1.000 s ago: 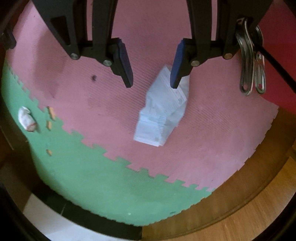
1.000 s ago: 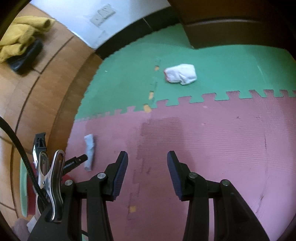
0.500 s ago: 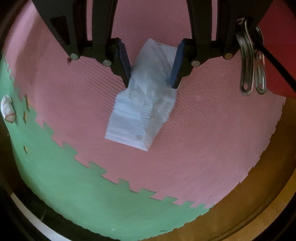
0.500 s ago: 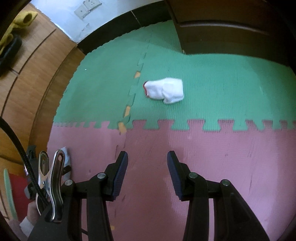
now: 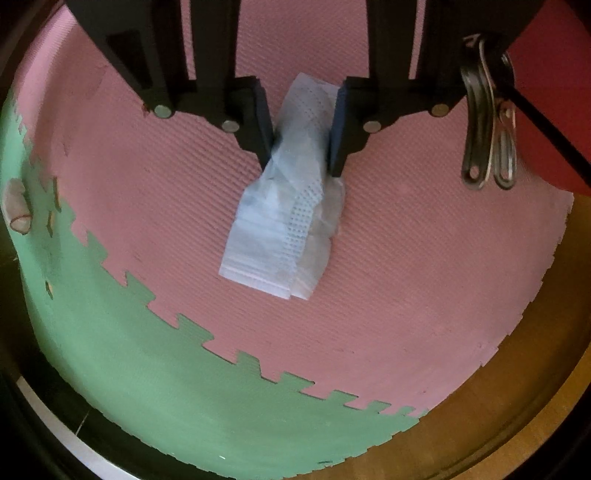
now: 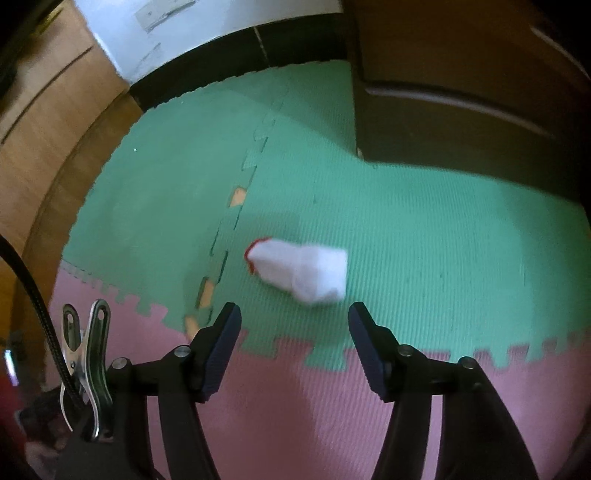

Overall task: Collect trash
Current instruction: 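Close the left tool on the white mask while the right tool closes on the sock, then carry the mask in the left tool while the right tool carries the sock to the bucket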

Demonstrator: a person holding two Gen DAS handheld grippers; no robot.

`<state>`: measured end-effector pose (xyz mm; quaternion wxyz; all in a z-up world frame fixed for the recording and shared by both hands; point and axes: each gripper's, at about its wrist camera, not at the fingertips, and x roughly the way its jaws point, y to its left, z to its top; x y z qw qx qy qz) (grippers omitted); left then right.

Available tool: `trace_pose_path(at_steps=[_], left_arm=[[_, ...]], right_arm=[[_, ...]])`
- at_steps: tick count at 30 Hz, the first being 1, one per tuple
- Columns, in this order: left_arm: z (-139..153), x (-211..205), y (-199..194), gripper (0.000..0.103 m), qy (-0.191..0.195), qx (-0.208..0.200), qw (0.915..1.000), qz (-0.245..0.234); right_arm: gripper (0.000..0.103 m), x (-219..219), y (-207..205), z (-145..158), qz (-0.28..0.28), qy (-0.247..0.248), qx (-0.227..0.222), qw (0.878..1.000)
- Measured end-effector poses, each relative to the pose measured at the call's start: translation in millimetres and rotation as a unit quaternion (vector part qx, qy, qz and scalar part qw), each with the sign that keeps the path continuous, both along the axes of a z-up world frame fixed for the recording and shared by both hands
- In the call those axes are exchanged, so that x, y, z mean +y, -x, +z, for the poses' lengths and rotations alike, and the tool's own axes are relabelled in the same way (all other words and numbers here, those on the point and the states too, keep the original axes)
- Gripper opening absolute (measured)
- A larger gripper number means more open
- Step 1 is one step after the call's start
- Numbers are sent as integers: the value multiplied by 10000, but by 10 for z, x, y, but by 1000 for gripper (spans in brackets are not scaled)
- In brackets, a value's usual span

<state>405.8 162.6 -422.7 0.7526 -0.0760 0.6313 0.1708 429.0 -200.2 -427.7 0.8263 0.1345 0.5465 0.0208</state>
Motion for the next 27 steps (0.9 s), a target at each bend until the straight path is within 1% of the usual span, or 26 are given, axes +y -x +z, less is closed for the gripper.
trace_pose_path(at_steps=[3,7,9,10,12,17,18,20,22,24,27], left_arm=[[6,-39,1,29,53,-3,10000,0],[5,-36,1,28,260,9,9996,53],[26,-68,28,28,324,31,9995,60],[40,-71,31,28,357,39,9993,72],[86,-91,45,28,391,21,9992,101],[260,-149,83,28,353,2,9993,131],[295,-167,93,28,369,12,9992,135],[384,-173,113,28,396,19,9992,109],[496,-198,133,28,423,29,9991,72],[617,-258,165,28,543,46,9985,59],[846,-463,255,28,722,65,9974,19]], right_arm=[[62,40,-139,-55,145,311,-21,9994],[62,98,-306,-177,393,523,88,9978],[61,122,-373,-262,513,560,208,9969],[60,120,-413,-314,531,548,344,9965],[42,99,-448,-363,524,459,482,9964],[29,43,-478,-412,631,496,647,9947],[25,26,-477,-398,641,498,701,9942],[22,6,-464,-348,662,504,782,9935],[22,-9,-426,-236,702,454,800,9933],[22,-29,-341,-70,773,372,762,9934],[22,-52,-215,194,832,241,727,9936]])
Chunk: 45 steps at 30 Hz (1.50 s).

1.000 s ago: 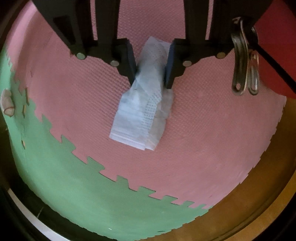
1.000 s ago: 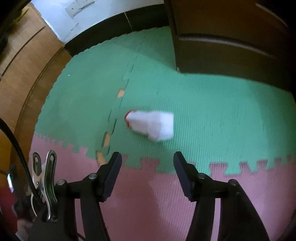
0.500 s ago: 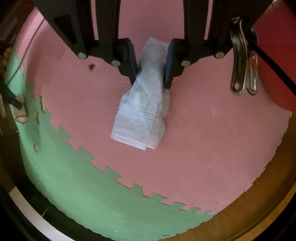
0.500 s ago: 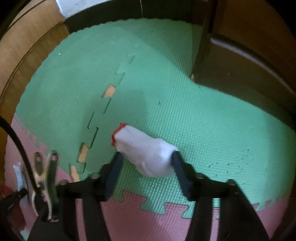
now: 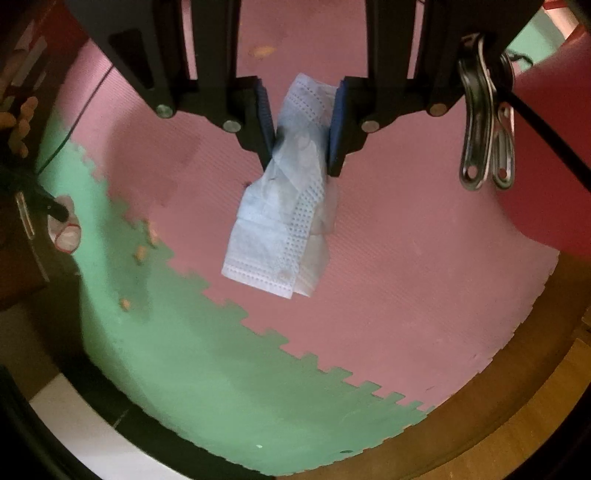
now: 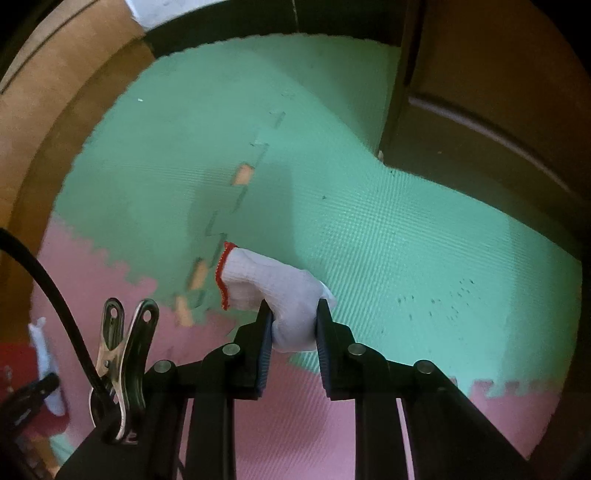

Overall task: Collect trash
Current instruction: 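Carry the mask in the left tool while the right tool carries the sock to the bucket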

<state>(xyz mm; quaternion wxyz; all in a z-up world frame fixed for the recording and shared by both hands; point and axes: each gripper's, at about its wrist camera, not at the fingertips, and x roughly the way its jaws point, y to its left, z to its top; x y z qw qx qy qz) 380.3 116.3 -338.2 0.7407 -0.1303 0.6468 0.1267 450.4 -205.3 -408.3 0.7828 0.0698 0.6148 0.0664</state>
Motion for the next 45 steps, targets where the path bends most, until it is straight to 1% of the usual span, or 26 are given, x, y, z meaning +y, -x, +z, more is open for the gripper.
trace_pose_path(at_steps=[2,9,12,16,19,23,29,34,38,43,45], left_arm=[[171,-120,34,28,116,6,9999,-73],[760,-376,87,28,248,-173,9993,-228],[1001,-453,119,28,263,-292,9990,-215],[1272,-550,213,28,207,-403,9988,-204],[1482,-573,324,28,163,-527,9985,0],[1784,-604,491,28,5,-682,9973,289],[2305,-553,759,28,-141,-988,9924,719],[2561,-496,1015,28,-127,-1108,9892,954],[2729,-334,1242,28,-122,-1175,9860,1177],[2902,6,1584,28,-270,-1319,9782,1581],[2937,138,1707,28,-366,-1363,9743,1756]], right_arm=[[22,-12,104,199,17,-93,15,10000],[22,101,368,827,182,-319,-47,9993],[22,178,477,1095,445,-383,-169,9981],[22,302,602,1401,778,-599,-317,9947],[22,424,669,1584,1158,-745,-412,9896],[22,603,760,1814,1828,-775,-484,9789],[22,824,916,2184,2554,-967,-747,9591],[22,1066,1121,2509,3006,-1086,-995,9423],[22,1281,1373,2750,3373,-1100,-1174,9276],[22,1585,1610,2925,3643,-1205,-1213,9155],[22,1697,1673,2968,3769,-1294,-1245,9087]])
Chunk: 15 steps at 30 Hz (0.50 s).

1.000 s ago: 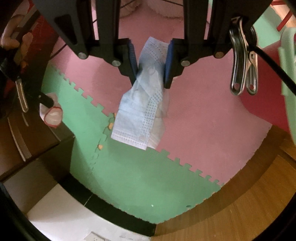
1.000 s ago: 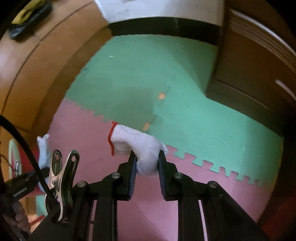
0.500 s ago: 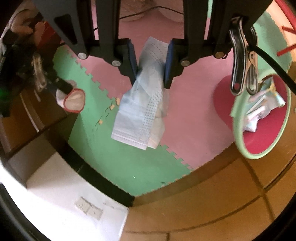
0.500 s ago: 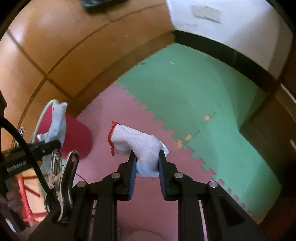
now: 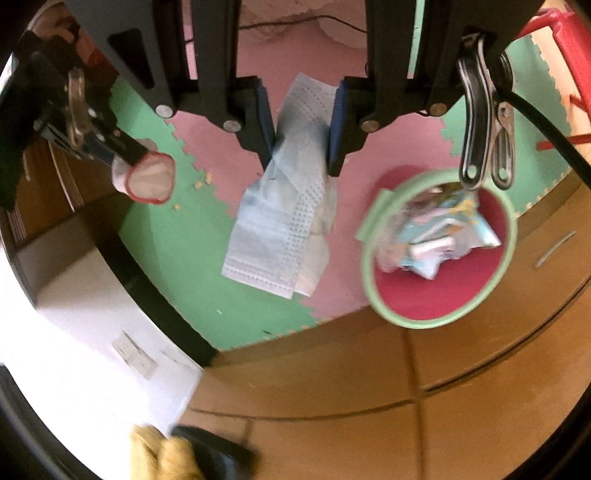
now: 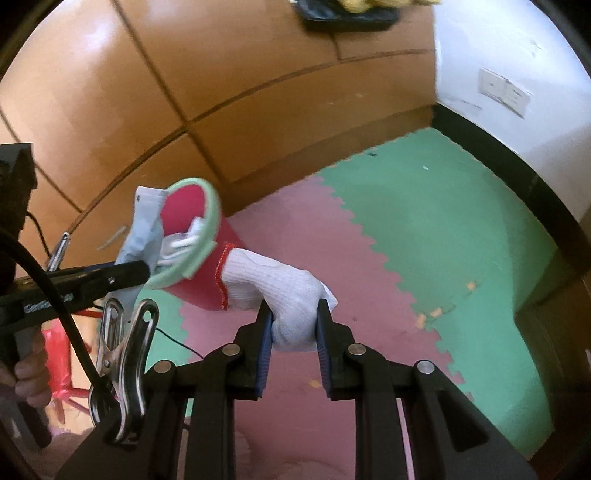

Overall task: Collect trash
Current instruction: 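Carry the mask in the left tool while the right tool carries the sock to the bucket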

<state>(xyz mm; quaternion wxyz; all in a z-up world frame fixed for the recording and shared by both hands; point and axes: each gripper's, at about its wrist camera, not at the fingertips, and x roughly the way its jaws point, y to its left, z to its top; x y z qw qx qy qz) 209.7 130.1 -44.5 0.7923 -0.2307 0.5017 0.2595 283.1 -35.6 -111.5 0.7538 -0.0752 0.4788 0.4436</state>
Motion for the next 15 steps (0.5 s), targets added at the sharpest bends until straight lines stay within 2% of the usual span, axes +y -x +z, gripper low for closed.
trace_pose_path(at_steps=[7,11,15], left_arm=[[121,413,472,28,-380,-118,9956,854],[221,600,789,28,-627,-127,9853,1582],[343,678,1024,28,-843,-72,9756,2025]], right_arm=[[22,394,101,31,543,-178,-63,9983],[22,608,92,50,956,-393,-178,9945],[22,784,86,192,1276,-621,-290,9895]])
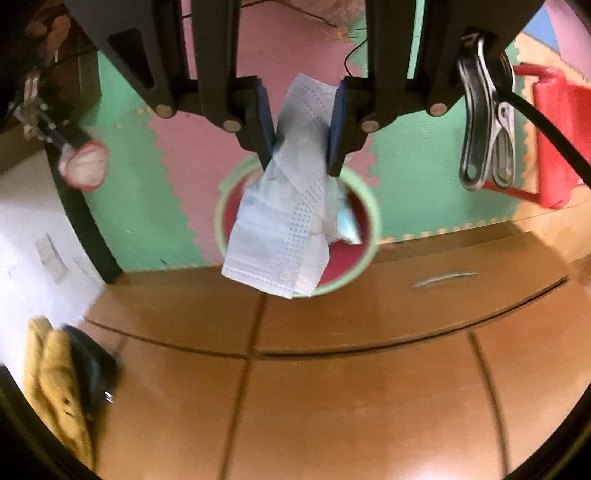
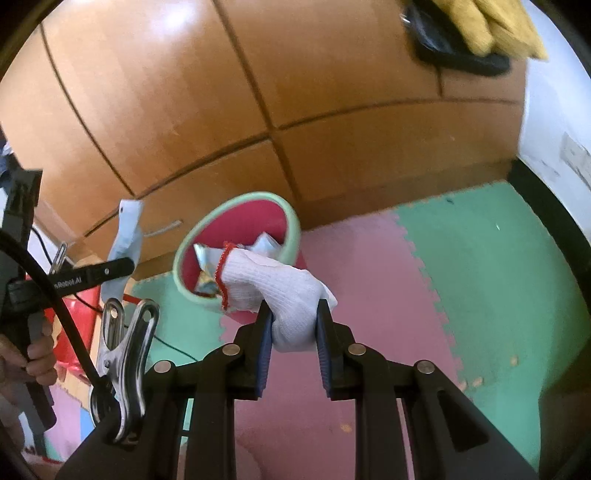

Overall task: Collect trash
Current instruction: 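Carry the mask in the left tool while the right tool carries the sock to the bucket, then lower the mask and sock over the bucket with both tools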

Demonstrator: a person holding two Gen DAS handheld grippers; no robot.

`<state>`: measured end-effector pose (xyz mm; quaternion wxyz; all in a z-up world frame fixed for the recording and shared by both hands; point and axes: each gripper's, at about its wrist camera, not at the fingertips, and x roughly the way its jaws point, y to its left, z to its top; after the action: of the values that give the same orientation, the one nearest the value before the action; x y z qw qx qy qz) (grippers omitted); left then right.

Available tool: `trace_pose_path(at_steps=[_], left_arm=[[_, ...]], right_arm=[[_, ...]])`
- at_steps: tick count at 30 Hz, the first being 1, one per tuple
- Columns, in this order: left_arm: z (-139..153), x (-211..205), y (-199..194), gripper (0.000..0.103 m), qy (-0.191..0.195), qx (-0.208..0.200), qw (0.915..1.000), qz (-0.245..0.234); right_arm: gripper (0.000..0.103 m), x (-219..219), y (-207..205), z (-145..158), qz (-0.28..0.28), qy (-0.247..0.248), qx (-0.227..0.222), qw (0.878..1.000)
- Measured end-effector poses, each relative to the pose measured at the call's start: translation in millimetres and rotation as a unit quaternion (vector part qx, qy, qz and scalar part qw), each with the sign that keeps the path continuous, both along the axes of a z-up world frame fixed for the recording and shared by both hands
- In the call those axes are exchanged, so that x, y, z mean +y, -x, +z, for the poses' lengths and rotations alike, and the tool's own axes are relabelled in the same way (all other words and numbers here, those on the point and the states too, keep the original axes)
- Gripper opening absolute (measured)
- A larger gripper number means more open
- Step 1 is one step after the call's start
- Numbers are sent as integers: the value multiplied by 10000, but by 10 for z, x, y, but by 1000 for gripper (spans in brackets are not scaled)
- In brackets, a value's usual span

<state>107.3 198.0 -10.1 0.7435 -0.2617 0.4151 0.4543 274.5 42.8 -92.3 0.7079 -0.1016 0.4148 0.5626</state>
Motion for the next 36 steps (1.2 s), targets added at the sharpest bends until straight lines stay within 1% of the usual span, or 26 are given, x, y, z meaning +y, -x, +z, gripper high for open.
trace_pose_path(at_steps=[3,7,8,10,12,15,17,20,22,25,28,31,34,36], left_arm=[[144,10,170,28,-122,-38,9995,275],[217,25,316,28,-292,-11,9989,374],[204,44,343,28,-309,-12,9988,391],[130,121,365,28,-205,-40,9990,396],[43,200,358,28,-74,-93,9995,308],[-92,318,348,28,98,-116,9998,144],[-163,399,334,28,206,-165,9996,59],[-219,489,316,28,262,-245,9993,36],[-278,538,292,28,228,-164,9996,30],[-302,464,262,28,158,-37,9998,80],[-317,374,249,28,192,32,9995,246],[-303,279,200,28,215,43,9992,339],[-261,214,110,28,116,89,9995,263],[-243,191,74,28,75,72,9996,260]], right_arm=[[22,100,-8,132,171,-169,-48,9997],[22,264,9,215,373,-308,-81,9988],[22,325,27,225,410,-318,-80,9986],[22,411,62,224,435,-296,-61,9986],[22,524,109,207,455,-250,-38,9986],[22,678,192,162,464,-182,-145,9987],[23,762,233,115,428,-117,-74,9990],[23,900,332,28,437,-30,17,9990],[23,965,380,-22,501,-77,70,9987],[23,1042,417,-133,615,-199,126,9978],[23,1040,396,-203,593,-252,402,9971],[23,1018,393,-144,692,-333,212,9968],[23,1000,346,-68,805,-338,15,9962],[23,986,313,-27,820,-362,-37,9960]])
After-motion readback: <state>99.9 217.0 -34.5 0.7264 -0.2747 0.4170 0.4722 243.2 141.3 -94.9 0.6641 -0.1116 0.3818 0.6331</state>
